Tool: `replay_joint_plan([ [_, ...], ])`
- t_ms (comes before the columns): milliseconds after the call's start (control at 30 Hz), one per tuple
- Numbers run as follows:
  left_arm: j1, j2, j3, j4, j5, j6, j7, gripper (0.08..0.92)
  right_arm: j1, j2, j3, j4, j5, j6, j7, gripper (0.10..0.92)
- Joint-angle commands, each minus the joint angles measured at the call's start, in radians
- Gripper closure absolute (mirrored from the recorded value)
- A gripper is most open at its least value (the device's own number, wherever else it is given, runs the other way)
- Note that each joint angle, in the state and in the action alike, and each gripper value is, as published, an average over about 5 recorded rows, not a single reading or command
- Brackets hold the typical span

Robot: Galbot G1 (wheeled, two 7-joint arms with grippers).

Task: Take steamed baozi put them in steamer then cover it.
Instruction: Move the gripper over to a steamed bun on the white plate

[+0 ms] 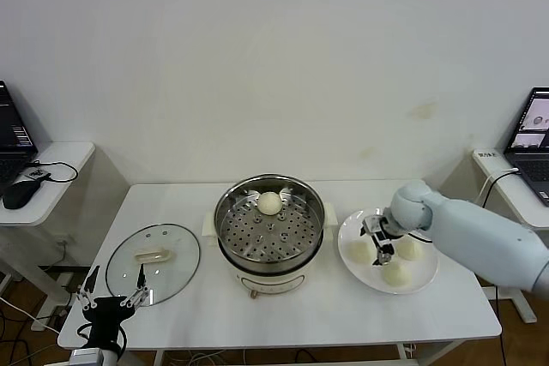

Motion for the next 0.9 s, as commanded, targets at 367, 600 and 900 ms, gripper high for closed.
replay_joint_plan([
  [367, -0.004, -0.001, 0.005, -0.002, 0.001, 0.0, -0.001, 0.177, -0.034, 0.044, 0.032, -0.064, -0.015, -0.016, -0.004, 0.318],
  [600, -0.001, -0.002, 0.005, -0.006, 0.001, -0.002, -0.001, 0.177, 0.008, 0.029, 0.024, -0.05, 0.007, -0.018, -0.035, 0.419],
  [900, -0.003, -0.001, 0.01, -0.03, 0.002, 0.002, -0.001, 0.177, 0.165, -0.04, -0.002, 0.032, 0.07, -0.025, -0.051, 0.476],
])
